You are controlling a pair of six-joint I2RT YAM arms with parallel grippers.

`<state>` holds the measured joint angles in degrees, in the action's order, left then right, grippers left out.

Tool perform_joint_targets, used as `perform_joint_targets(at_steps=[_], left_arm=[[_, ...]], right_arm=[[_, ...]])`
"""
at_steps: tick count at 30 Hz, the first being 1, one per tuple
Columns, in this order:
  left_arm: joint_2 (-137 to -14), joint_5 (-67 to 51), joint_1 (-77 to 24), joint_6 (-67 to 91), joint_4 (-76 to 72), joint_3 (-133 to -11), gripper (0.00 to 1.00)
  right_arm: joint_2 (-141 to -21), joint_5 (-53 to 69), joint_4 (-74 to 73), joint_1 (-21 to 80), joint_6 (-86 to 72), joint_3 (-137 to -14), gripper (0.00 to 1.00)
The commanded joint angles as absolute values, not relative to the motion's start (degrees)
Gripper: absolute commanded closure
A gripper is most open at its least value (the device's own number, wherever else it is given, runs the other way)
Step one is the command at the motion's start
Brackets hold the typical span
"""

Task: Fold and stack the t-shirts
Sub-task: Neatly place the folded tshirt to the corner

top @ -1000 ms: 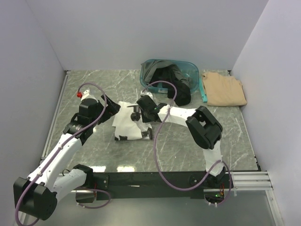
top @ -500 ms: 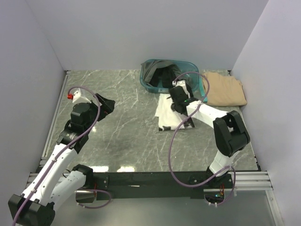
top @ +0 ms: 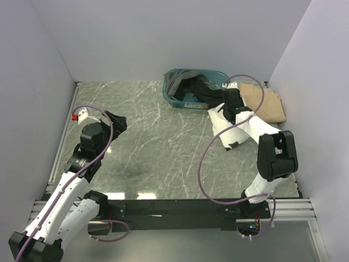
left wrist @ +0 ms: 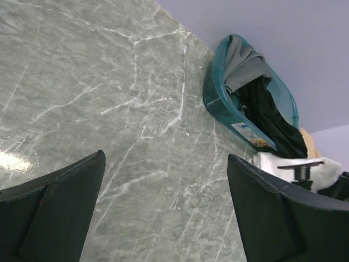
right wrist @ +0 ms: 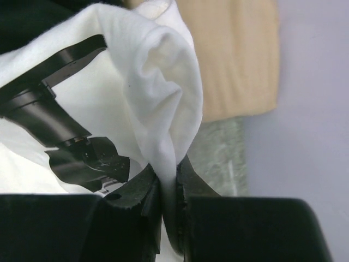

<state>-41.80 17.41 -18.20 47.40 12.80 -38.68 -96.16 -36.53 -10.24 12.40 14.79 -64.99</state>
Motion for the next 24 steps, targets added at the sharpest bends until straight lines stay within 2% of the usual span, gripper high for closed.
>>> perform_joint_targets(at_steps=[1,13,24], left_arm=[[-41.75,20.30,-18.11,47.20,11.78,-38.93,0.01],[-44.47,23.11,-18.11,47.46,13.45,-40.43,0.01],[-45.18,24.79,-18.11,48.60,14.59,-41.31,0.01]], right_arm=[[-92.46,-39.90,-5.02,8.80,19.77,-69.08,1.00],[-92.72,-45.09,1.30,3.25,23.03,-71.19,1.00],[-92.64,-46.05,0.97,0.35,21.36,-74.35,1.00]])
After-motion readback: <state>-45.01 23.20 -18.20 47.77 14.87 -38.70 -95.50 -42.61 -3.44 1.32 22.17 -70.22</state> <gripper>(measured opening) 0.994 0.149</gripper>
